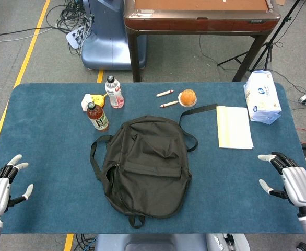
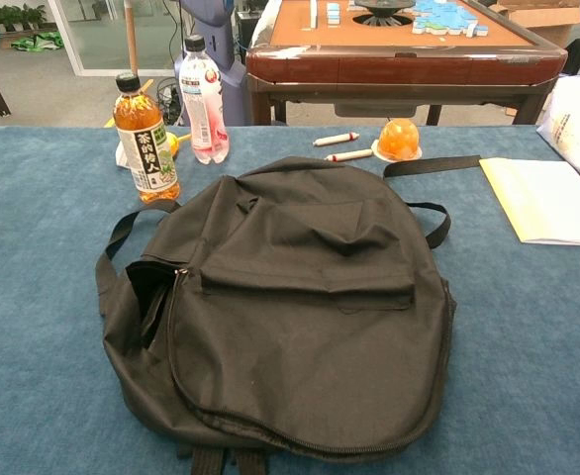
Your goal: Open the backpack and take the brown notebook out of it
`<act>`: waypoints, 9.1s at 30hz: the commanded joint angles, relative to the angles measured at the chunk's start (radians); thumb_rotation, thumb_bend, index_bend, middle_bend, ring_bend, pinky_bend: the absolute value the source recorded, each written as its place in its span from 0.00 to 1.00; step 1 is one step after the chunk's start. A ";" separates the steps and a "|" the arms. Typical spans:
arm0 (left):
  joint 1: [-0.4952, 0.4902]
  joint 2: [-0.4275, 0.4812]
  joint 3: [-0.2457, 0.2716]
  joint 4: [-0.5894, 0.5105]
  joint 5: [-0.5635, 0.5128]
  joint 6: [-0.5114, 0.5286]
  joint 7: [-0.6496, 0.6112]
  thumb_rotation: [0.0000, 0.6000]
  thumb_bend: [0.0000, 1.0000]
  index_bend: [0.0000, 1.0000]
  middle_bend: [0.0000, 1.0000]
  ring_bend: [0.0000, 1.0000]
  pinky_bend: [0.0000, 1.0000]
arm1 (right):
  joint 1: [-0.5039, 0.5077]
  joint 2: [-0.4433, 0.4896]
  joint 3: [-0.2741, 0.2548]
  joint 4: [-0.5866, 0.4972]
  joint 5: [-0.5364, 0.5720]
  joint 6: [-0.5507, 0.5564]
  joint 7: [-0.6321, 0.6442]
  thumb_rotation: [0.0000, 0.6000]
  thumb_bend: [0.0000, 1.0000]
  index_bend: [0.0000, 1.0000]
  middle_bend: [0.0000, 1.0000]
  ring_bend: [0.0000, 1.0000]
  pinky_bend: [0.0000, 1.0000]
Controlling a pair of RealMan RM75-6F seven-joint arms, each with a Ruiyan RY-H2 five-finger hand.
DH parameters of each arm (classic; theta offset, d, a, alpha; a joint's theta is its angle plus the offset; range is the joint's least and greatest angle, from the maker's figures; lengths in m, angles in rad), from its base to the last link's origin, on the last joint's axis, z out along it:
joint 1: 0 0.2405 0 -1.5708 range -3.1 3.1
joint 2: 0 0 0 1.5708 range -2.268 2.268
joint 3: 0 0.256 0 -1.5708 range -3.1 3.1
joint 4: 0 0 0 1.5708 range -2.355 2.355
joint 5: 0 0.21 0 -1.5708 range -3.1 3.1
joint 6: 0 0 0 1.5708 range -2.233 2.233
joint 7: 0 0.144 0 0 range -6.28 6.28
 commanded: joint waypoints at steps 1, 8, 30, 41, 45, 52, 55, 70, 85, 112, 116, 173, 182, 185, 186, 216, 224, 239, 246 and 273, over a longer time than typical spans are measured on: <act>0.001 0.000 0.002 0.001 -0.001 -0.001 -0.002 1.00 0.29 0.25 0.11 0.14 0.17 | 0.006 0.001 0.001 -0.003 0.005 -0.012 0.007 1.00 0.31 0.28 0.29 0.16 0.26; 0.009 0.004 0.006 -0.003 0.003 0.009 -0.010 1.00 0.29 0.25 0.11 0.14 0.17 | 0.030 0.007 -0.007 -0.022 -0.039 -0.032 0.007 1.00 0.31 0.28 0.29 0.16 0.26; 0.014 0.014 0.005 -0.034 0.011 0.027 0.010 1.00 0.29 0.25 0.11 0.14 0.17 | 0.303 -0.077 -0.062 -0.133 -0.305 -0.366 -0.126 1.00 0.14 0.28 0.27 0.14 0.25; 0.013 0.011 0.006 -0.034 0.001 0.018 0.015 1.00 0.29 0.25 0.11 0.14 0.17 | 0.371 -0.272 -0.060 -0.073 -0.305 -0.453 -0.307 1.00 0.00 0.10 0.07 0.00 0.14; 0.012 0.010 0.004 -0.030 -0.001 0.016 0.009 1.00 0.28 0.25 0.11 0.14 0.17 | 0.392 -0.311 -0.073 -0.062 -0.289 -0.492 -0.332 1.00 0.00 0.09 0.07 0.00 0.14; 0.008 0.005 0.005 -0.022 0.001 0.009 0.001 1.00 0.28 0.25 0.11 0.14 0.17 | 0.406 -0.383 -0.091 -0.026 -0.273 -0.506 -0.377 1.00 0.00 0.08 0.06 0.00 0.13; 0.007 0.001 0.005 -0.017 0.000 0.006 -0.005 1.00 0.29 0.25 0.12 0.14 0.17 | 0.405 -0.420 -0.097 0.000 -0.275 -0.496 -0.402 1.00 0.00 0.06 0.05 0.00 0.10; 0.009 0.006 0.008 -0.002 0.004 0.002 -0.050 1.00 0.29 0.27 0.12 0.14 0.17 | 0.408 -0.589 -0.109 0.141 -0.267 -0.454 -0.483 1.00 0.00 0.00 0.00 0.00 0.03; 0.013 0.010 0.009 0.021 0.009 0.004 -0.087 1.00 0.29 0.27 0.12 0.14 0.17 | 0.440 -0.686 -0.064 0.222 -0.208 -0.428 -0.453 1.00 0.06 0.00 0.01 0.00 0.03; 0.016 0.013 0.012 0.030 0.009 0.003 -0.092 1.00 0.29 0.27 0.12 0.14 0.17 | 0.497 -0.597 0.014 0.079 0.014 -0.498 -0.416 1.00 0.21 0.18 0.21 0.00 0.03; 0.014 0.010 0.014 0.027 0.011 -0.002 -0.089 1.00 0.29 0.27 0.12 0.14 0.17 | 0.502 -0.594 0.000 0.058 0.016 -0.502 -0.418 1.00 0.21 0.18 0.21 0.00 0.03; -0.393 0.014 0.102 0.181 0.573 -0.096 -0.635 1.00 0.29 0.53 0.57 0.53 0.53 | 0.589 -0.752 0.298 0.119 0.400 -0.290 -0.731 1.00 0.76 0.73 0.59 0.45 0.41; -0.514 -0.118 0.118 0.311 0.639 -0.163 -0.576 1.00 0.29 0.49 0.54 0.51 0.53 | 0.606 -0.739 0.299 0.096 0.426 -0.285 -0.747 1.00 0.77 0.73 0.58 0.45 0.41; -0.553 -0.167 0.124 0.363 0.641 -0.191 -0.569 1.00 0.29 0.46 0.52 0.48 0.52 | 0.609 -0.738 0.296 0.093 0.434 -0.284 -0.744 1.00 0.77 0.73 0.58 0.45 0.41; -0.568 -0.186 0.127 0.384 0.640 -0.203 -0.568 1.00 0.29 0.45 0.51 0.47 0.50 | 0.611 -0.738 0.295 0.093 0.438 -0.284 -0.742 1.00 0.77 0.73 0.57 0.45 0.41; -0.721 -0.515 0.213 0.834 0.600 -0.189 -0.513 1.00 0.29 0.18 0.16 0.19 0.24 | 0.668 -0.759 0.331 0.090 0.500 -0.220 -0.780 1.00 0.77 0.73 0.54 0.45 0.41; -0.743 -0.648 0.238 1.064 0.614 -0.129 -0.488 1.00 0.29 0.15 0.13 0.17 0.24 | 0.668 -0.745 0.319 0.069 0.503 -0.211 -0.789 1.00 0.77 0.73 0.54 0.45 0.41; -0.755 -0.791 0.280 1.299 0.577 -0.094 -0.502 1.00 0.29 0.09 0.07 0.12 0.24 | 0.674 -0.732 0.313 0.064 0.523 -0.207 -0.795 1.00 0.77 0.73 0.53 0.45 0.41; -0.769 -0.817 0.299 1.325 0.561 -0.109 -0.498 1.00 0.29 0.08 0.05 0.10 0.23 | 0.674 -0.727 0.309 0.064 0.536 -0.208 -0.794 1.00 0.77 0.73 0.53 0.45 0.41; -0.795 -0.907 0.281 1.351 0.450 -0.166 -0.606 1.00 0.22 0.23 0.04 0.08 0.19 | 0.690 -0.739 0.304 0.091 0.559 -0.208 -0.795 1.00 0.77 0.73 0.53 0.45 0.41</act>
